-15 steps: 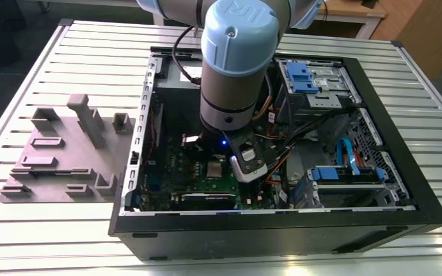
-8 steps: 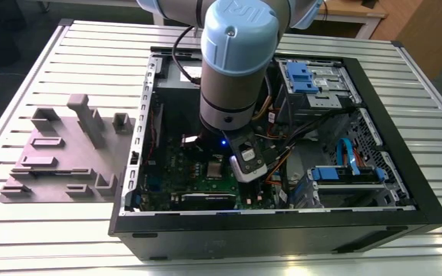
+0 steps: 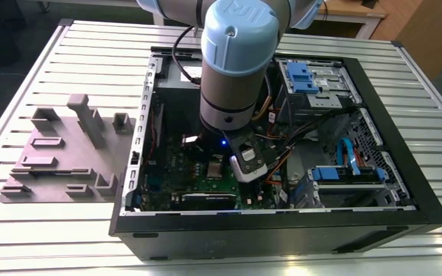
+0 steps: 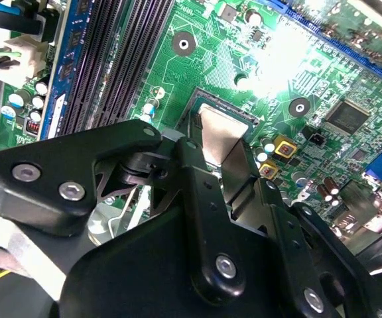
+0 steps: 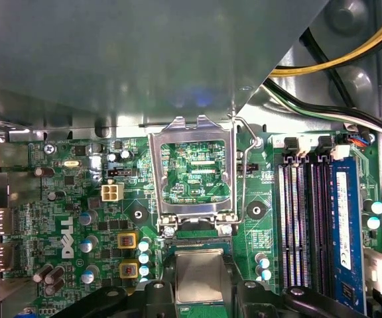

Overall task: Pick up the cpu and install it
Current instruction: 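Place the cpu into insertion slot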

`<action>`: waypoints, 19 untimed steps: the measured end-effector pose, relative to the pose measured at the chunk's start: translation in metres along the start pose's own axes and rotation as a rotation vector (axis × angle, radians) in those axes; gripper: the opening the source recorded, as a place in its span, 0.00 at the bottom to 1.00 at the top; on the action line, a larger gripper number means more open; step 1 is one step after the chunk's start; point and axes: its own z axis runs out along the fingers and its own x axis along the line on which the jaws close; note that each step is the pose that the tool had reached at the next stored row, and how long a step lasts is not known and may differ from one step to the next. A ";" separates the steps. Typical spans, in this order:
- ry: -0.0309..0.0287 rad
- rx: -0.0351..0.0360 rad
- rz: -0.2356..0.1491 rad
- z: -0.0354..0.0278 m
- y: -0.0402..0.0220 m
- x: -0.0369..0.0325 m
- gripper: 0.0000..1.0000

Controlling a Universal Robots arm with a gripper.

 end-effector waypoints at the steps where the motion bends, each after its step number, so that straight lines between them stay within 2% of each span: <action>1: 0.0000 0.0001 0.000 0.0000 0.0000 0.0000 0.37; 10: -0.0002 0.0001 0.000 0.0002 0.0001 -0.0001 0.38; 11: -0.0001 0.0003 0.000 0.0001 0.0000 -0.0001 0.44; 17: 0.0000 0.0009 0.000 -0.0002 0.0000 0.0000 0.44; 19: 0.0000 0.0009 0.000 -0.0024 0.0001 0.0000 0.44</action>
